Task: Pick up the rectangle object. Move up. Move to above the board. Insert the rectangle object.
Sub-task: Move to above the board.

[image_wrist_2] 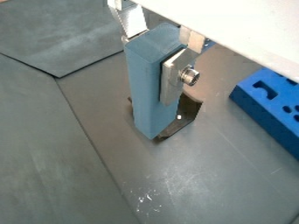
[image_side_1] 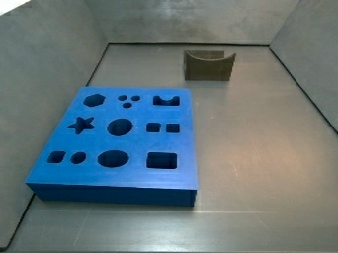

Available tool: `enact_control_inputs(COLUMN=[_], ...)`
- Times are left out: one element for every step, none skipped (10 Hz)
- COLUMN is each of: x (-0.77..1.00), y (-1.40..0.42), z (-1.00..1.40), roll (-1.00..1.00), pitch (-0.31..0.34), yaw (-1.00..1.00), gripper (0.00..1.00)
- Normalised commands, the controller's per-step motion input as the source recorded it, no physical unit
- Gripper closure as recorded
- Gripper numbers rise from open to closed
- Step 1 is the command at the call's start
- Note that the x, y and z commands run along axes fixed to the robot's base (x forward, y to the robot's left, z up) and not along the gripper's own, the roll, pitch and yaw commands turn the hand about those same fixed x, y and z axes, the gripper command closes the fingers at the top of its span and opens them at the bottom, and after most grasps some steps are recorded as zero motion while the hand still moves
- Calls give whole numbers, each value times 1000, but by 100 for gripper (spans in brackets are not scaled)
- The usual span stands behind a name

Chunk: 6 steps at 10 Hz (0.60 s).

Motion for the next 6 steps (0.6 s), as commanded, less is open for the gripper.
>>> enact_control_inputs(x=[-85,-85,-95,-97,-95,-98], y=[-1000,-1000,-1000,-1000,-1000,-1000], z=[-174,-175,-173,-176,-175,-174], roll=[-136,-127,-129,-140,-84,-55], pitch=[13,-3,-87,-113,-105,-83], yaw=[-1000,-1000,-612,-391,-175,-29], gripper=[100,100,100,100,100,100])
